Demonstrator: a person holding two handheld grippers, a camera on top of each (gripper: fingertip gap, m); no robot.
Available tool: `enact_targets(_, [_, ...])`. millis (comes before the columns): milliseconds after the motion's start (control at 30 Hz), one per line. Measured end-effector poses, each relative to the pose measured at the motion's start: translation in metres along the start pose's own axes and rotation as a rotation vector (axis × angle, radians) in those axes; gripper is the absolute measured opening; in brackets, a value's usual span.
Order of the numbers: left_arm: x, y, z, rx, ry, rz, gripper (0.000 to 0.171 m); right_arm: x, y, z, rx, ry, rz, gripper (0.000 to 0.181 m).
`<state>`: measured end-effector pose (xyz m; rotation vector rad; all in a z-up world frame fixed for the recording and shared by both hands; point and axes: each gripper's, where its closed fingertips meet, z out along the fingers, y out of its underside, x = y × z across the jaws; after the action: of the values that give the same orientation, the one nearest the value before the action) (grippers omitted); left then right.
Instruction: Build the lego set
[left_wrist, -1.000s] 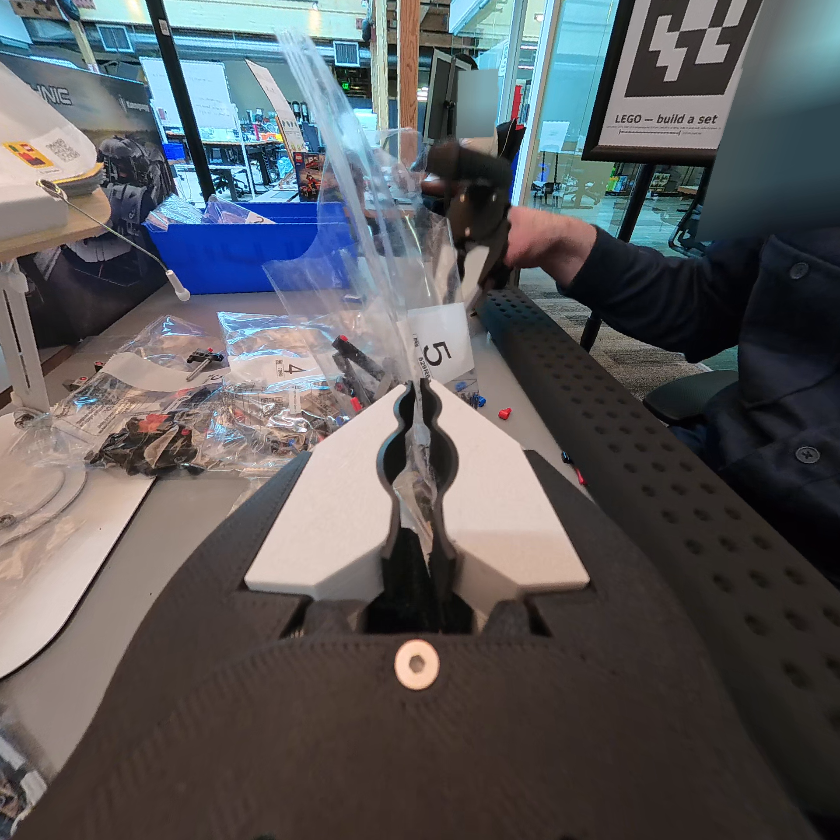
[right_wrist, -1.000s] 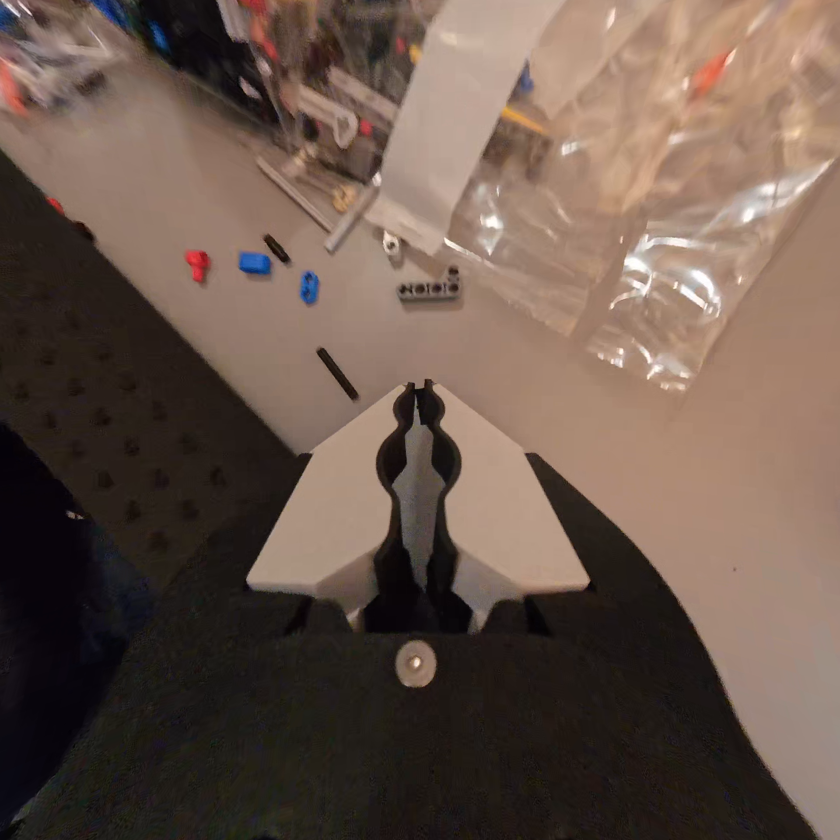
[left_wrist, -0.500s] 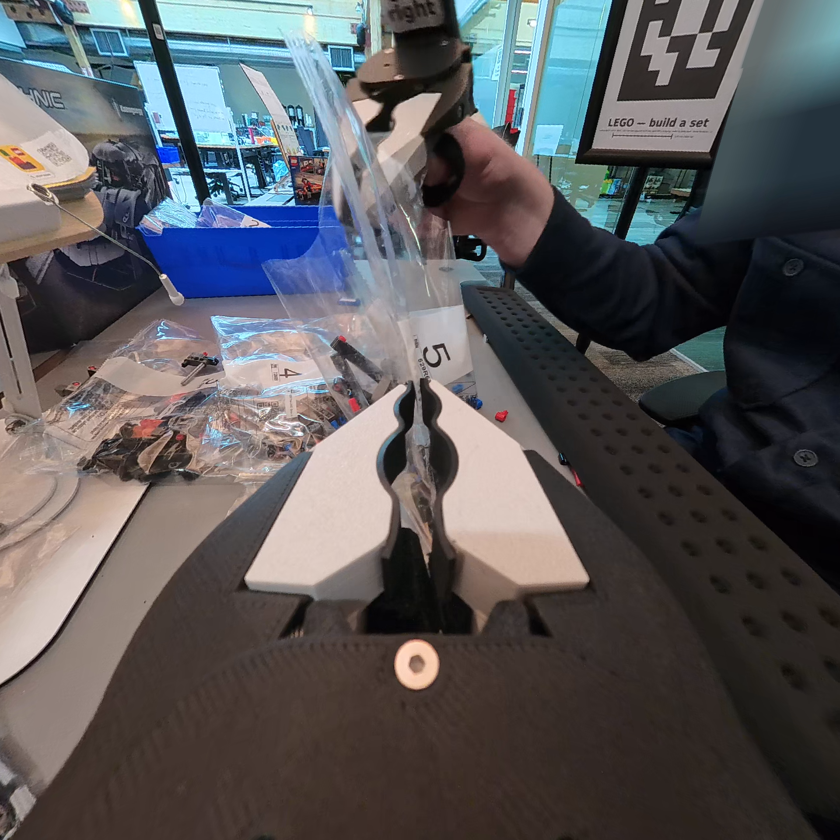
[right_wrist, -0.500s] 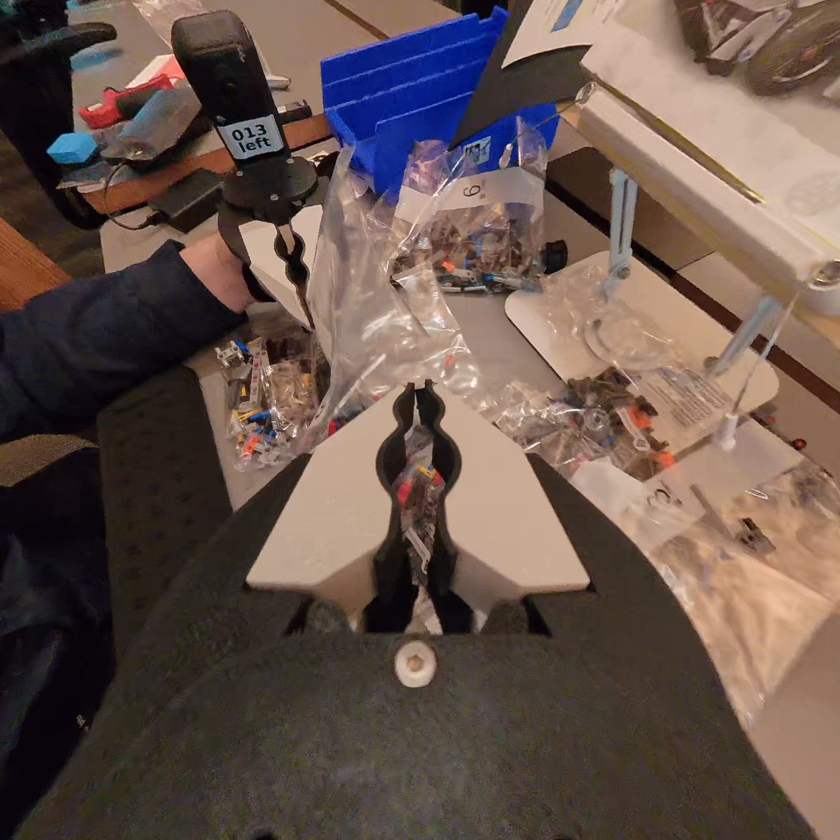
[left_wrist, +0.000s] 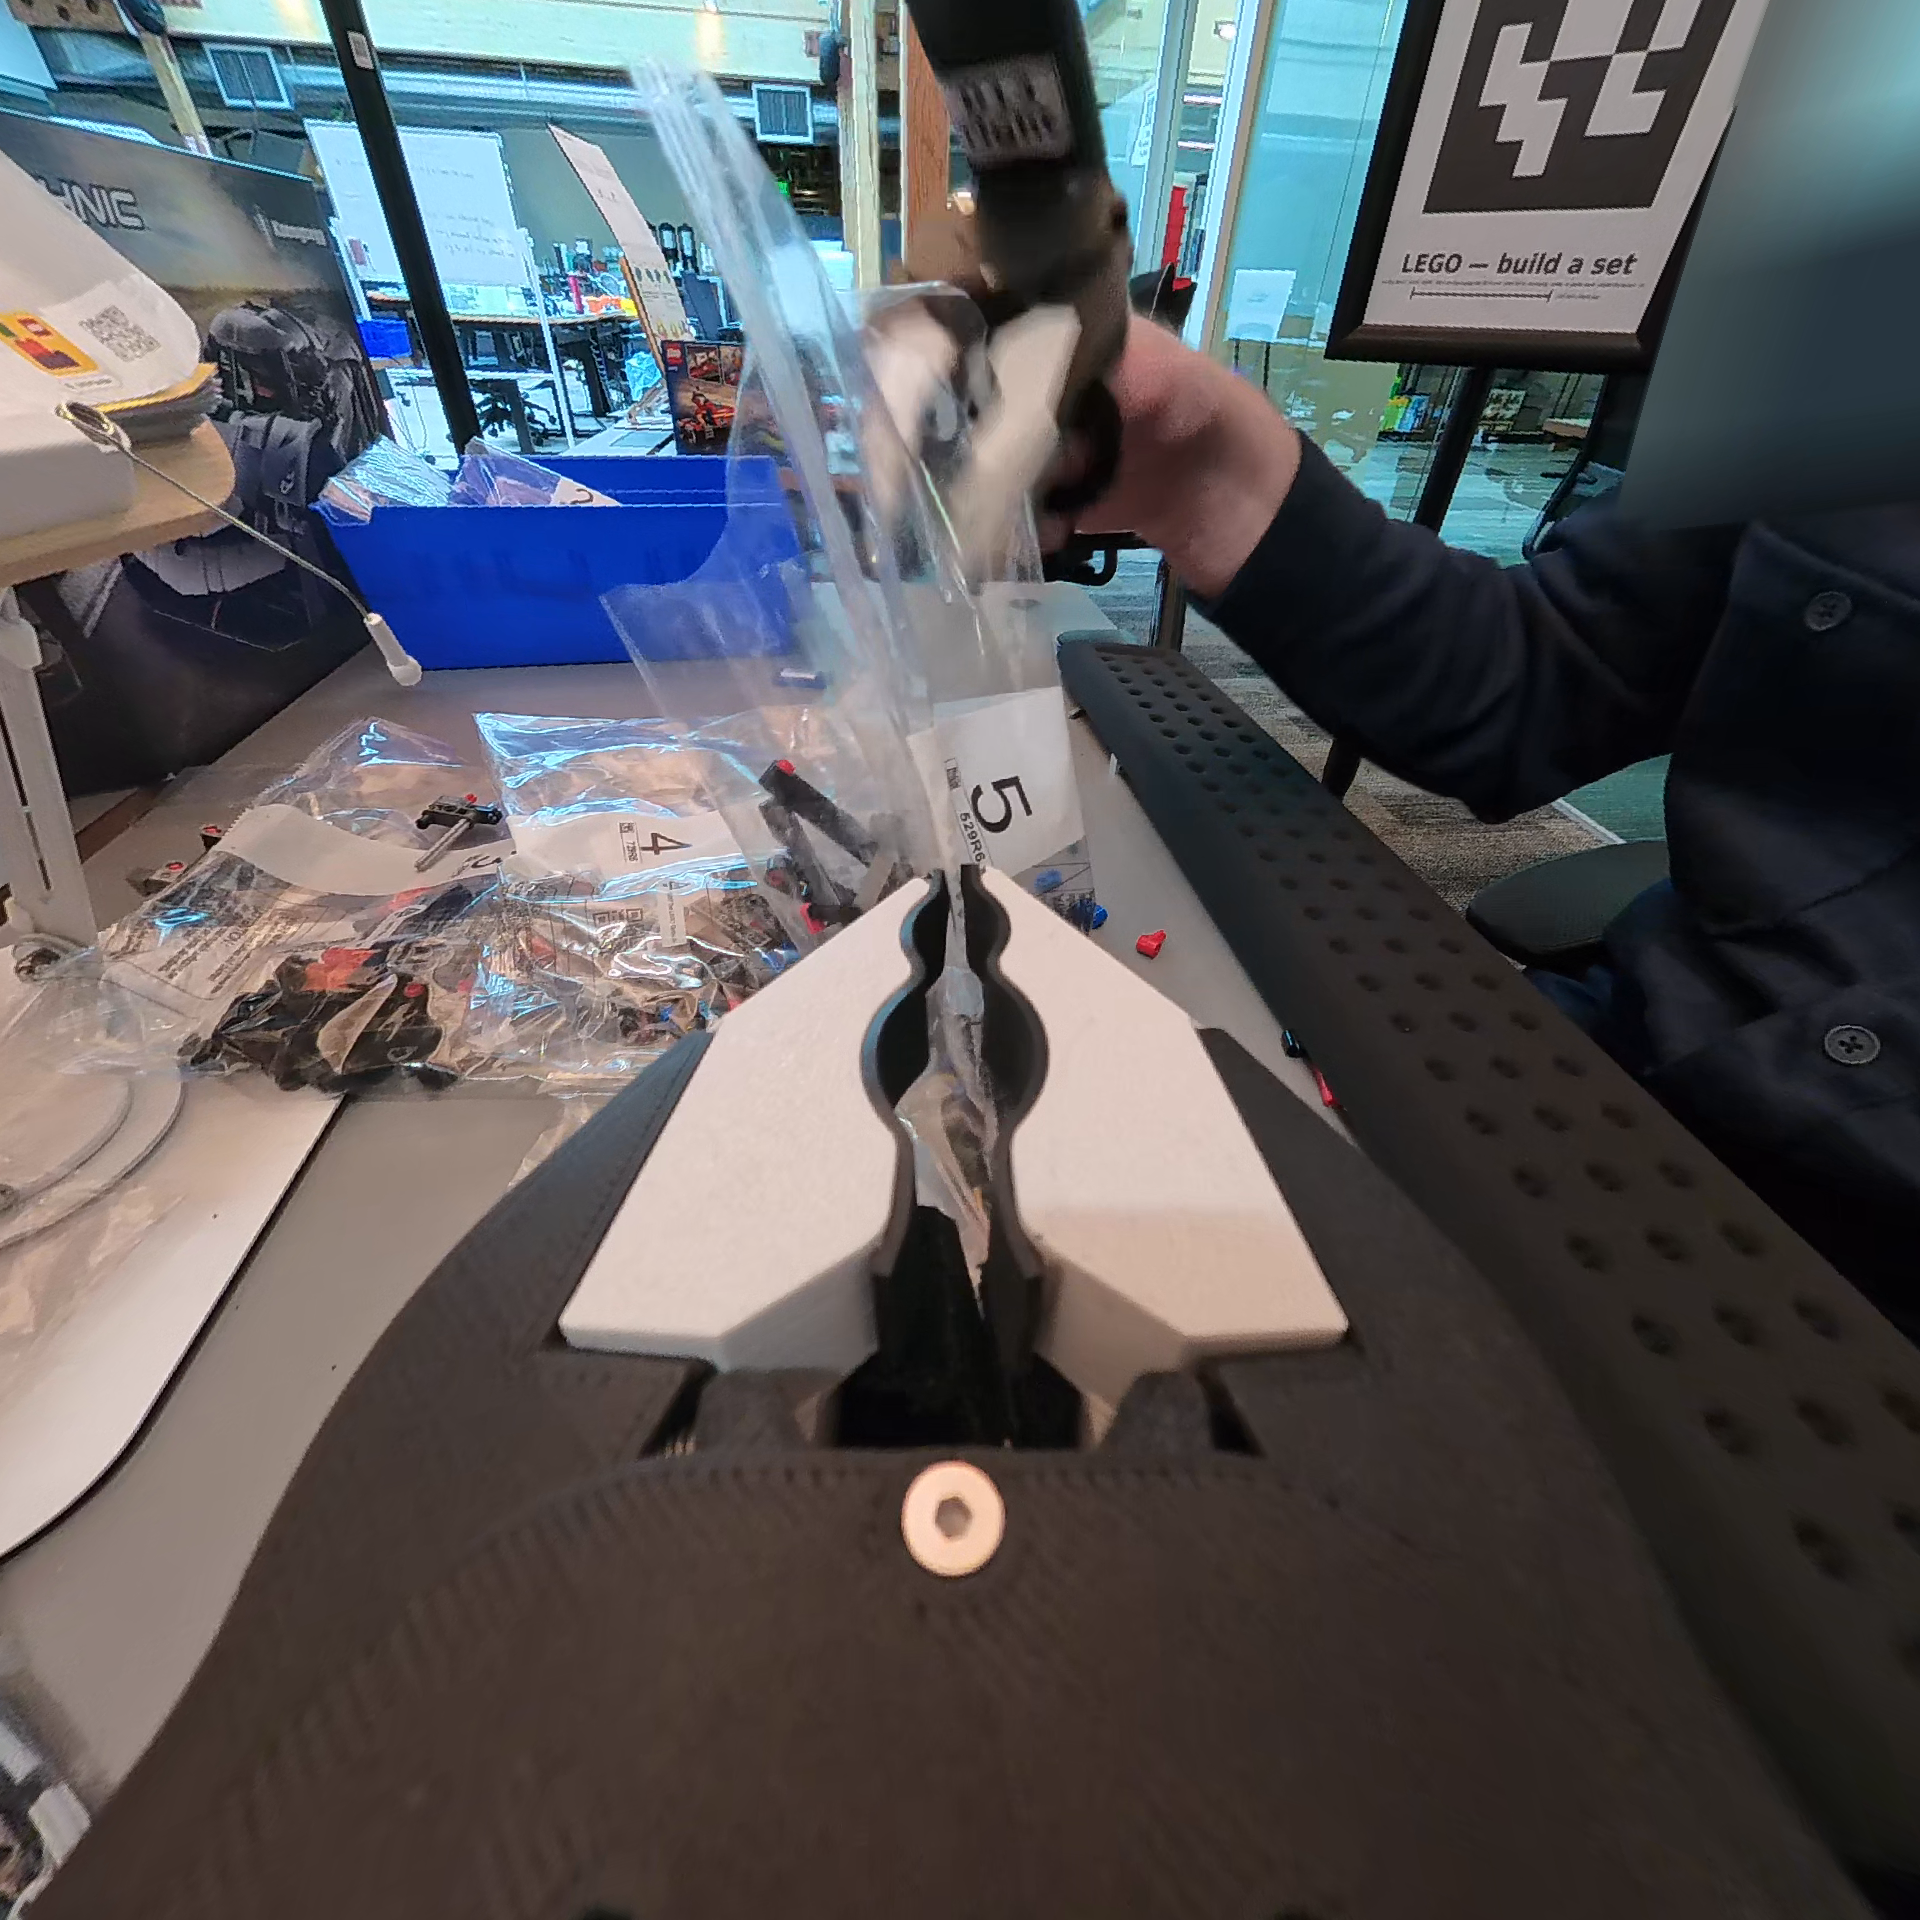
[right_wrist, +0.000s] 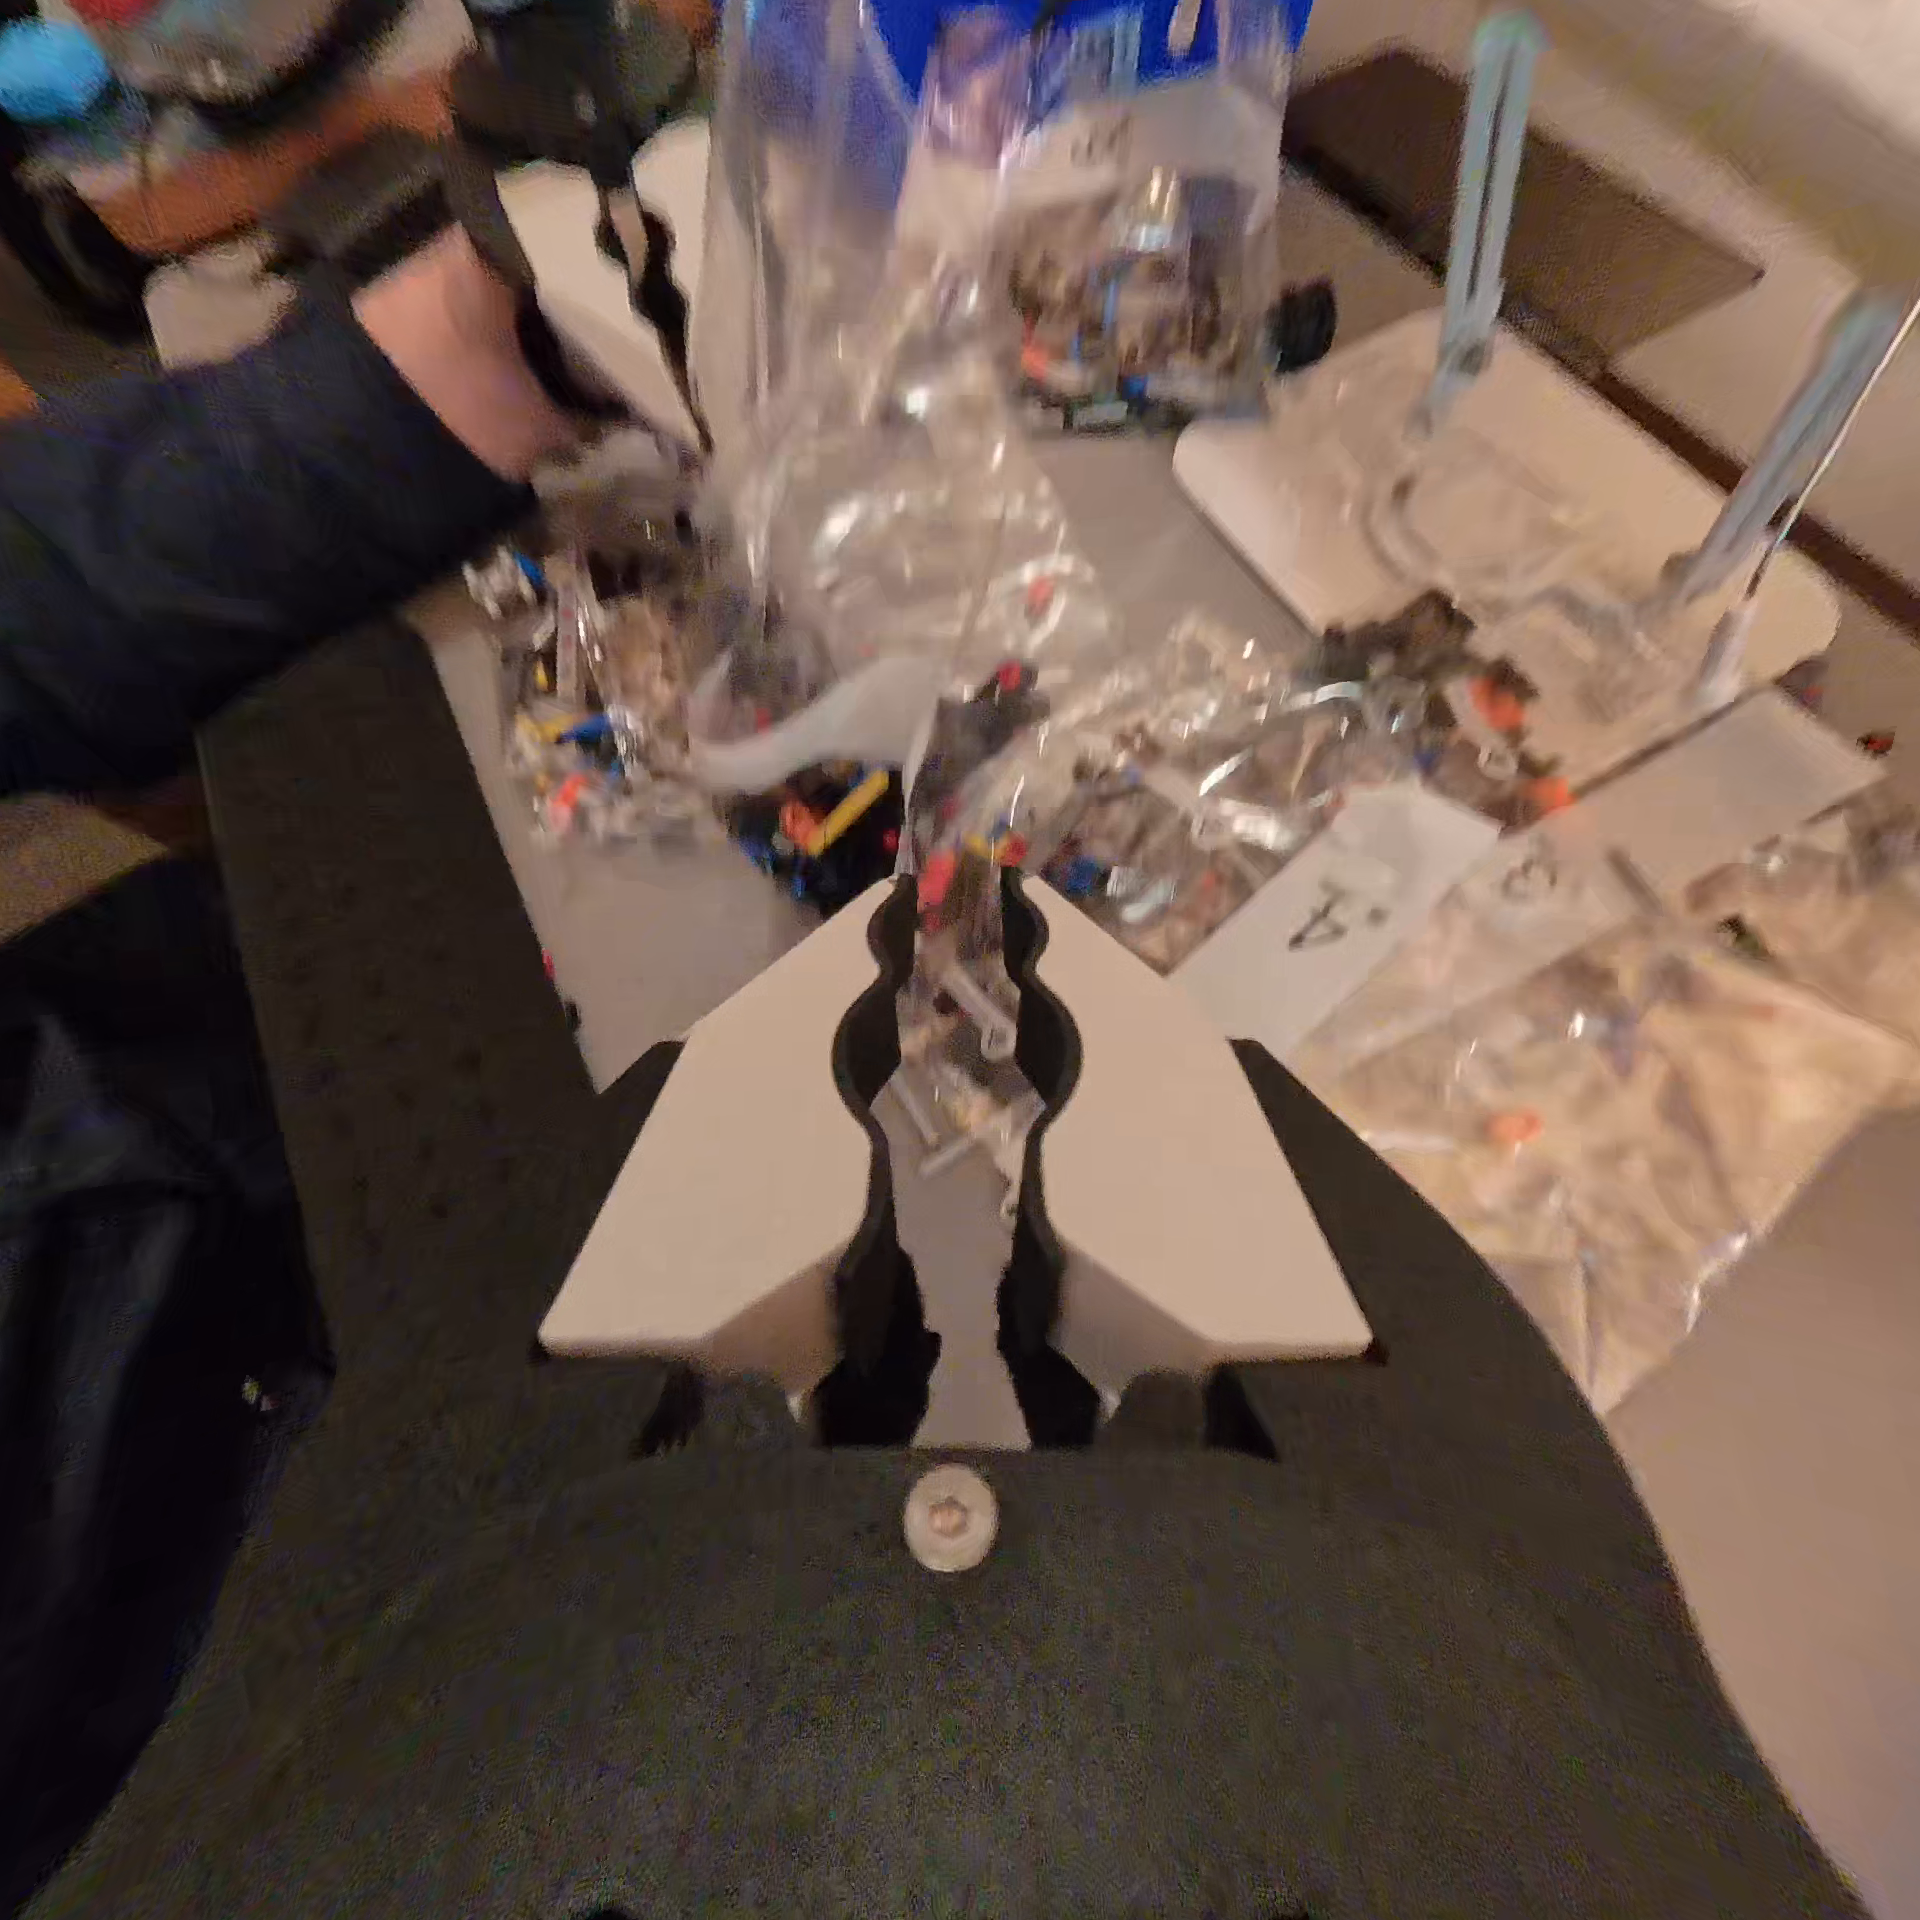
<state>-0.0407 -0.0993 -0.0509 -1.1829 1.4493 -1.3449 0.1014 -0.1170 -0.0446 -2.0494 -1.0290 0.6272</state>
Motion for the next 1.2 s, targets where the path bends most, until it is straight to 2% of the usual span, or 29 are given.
enact_targets(133, [0.001, -0.001, 0.001, -0.003, 0.002, 0.006, 0.001, -0.009, 0.083, -0.004, -0.250, 0.002, 0.008, 0.015])
enact_targets(267, [0.001, 0.000, 0.000, -0.006, -0.002, 0.005, 0.002, -0.021, 0.137, -0.006, -0.394, -0.006, 0.023, 0.015])
enact_targets(433, [0.000, 0.001, 0.000, -0.008, -0.007, 0.003, 0.002, -0.020, 0.166, -0.003, -0.476, 0.024, 0.020, 0.011])
enact_targets(633, [0.000, 0.000, 0.000, -0.010, -0.006, 0.007, 0.002, -0.021, 0.170, 0.001, -0.475, 0.021, 0.023, 0.001])
enact_targets(700, [0.001, 0.000, 0.000, -0.010, -0.004, 0.008, 0.002, -0.015, 0.161, 0.000, -0.453, 0.059, 0.011, 0.001])
enact_targets(767, [0.001, -0.001, 0.001, -0.008, -0.002, 0.008, 0.002, -0.009, 0.136, -0.002, -0.368, 0.082, 0.010, 0.001])
enact_targets(967, [0.002, -0.001, 0.001, -0.007, -0.001, 0.011, 0.002, 0.009, 0.003, -0.011, 0.012, 0.151, -0.053, 0.001])
enact_targets(1033, [0.002, -0.001, 0.001, -0.006, -0.001, 0.011, 0.001, 0.002, -0.037, -0.009, 0.112, 0.075, -0.068, 0.001])
enact_targets(1200, [0.003, -0.003, 0.001, -0.002, 0.003, 0.016, 0.001, -0.002, -0.071, 0.022, 0.096, -0.026, -0.092, 0.001])
